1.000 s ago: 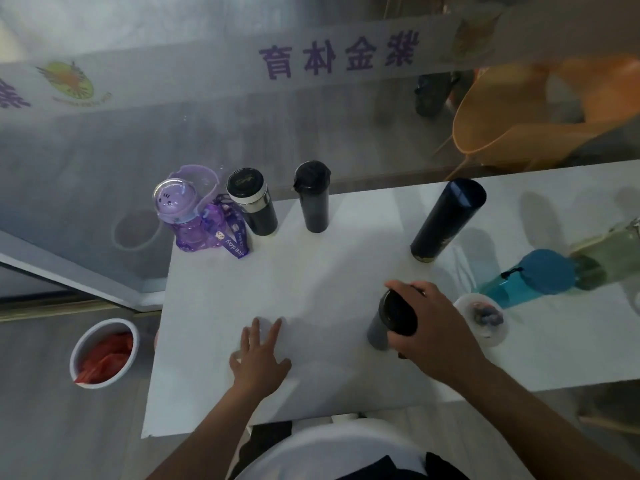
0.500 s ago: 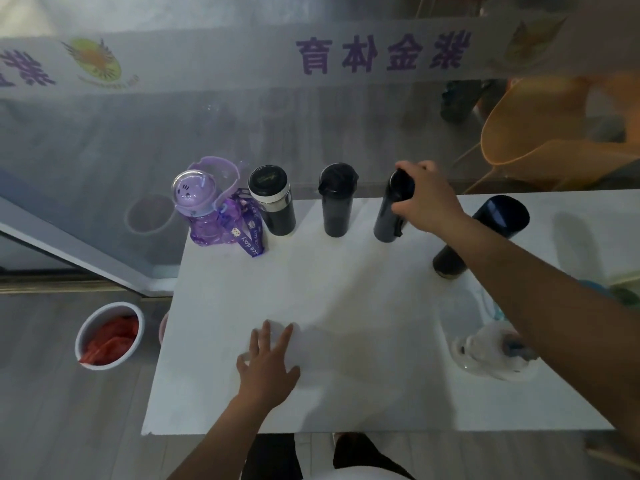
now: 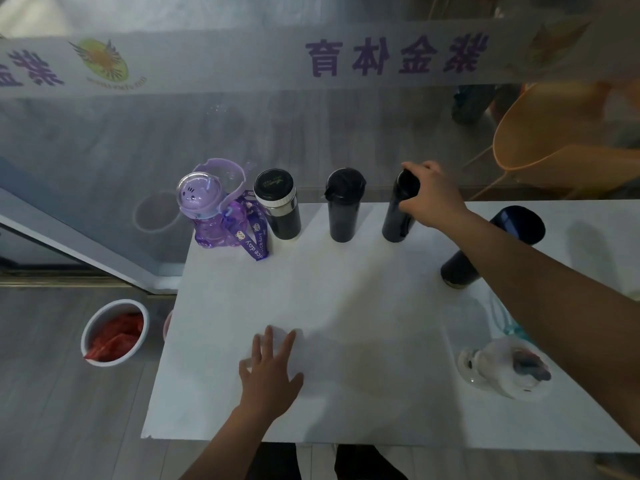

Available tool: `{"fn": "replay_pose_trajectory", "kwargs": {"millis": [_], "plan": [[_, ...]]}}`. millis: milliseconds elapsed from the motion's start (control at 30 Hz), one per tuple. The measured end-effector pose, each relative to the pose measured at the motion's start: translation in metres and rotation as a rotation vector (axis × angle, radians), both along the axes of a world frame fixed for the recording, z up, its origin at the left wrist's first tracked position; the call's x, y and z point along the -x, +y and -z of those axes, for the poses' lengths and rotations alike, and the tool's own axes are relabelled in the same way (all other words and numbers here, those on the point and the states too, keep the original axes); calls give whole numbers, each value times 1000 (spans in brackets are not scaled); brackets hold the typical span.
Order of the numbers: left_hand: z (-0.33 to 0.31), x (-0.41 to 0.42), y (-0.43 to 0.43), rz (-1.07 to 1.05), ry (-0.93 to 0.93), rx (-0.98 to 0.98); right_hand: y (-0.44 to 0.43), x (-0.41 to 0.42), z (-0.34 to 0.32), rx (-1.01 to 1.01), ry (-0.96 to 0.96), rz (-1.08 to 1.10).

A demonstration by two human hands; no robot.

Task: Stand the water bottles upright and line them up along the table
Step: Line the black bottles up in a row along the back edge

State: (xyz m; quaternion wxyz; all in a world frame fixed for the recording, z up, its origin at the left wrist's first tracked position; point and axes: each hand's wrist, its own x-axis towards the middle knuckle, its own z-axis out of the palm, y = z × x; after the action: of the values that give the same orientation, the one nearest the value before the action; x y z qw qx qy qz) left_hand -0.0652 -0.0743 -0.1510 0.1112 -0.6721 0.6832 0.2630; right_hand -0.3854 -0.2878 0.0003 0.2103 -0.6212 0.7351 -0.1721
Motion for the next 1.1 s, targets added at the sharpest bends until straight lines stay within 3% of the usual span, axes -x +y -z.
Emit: {"fn": "replay_pose_trajectory", "kwargs": {"millis": [300,533,833,967,1100], "plan": [[-8,-2,-6,-26,25,-76,24,0,-28,42,32,-25],[-24,9,-13,-14,70,-56,103,3,-75,155,-7,53],[-21,59,3,80,135,-87,145,52,-75,-82,147,253],[-17,77,17,112,135,-128,135,67,-66,-178,90,227],[-16,82,30,120,101,-142,119,73,-56,-126,37,173]]}}
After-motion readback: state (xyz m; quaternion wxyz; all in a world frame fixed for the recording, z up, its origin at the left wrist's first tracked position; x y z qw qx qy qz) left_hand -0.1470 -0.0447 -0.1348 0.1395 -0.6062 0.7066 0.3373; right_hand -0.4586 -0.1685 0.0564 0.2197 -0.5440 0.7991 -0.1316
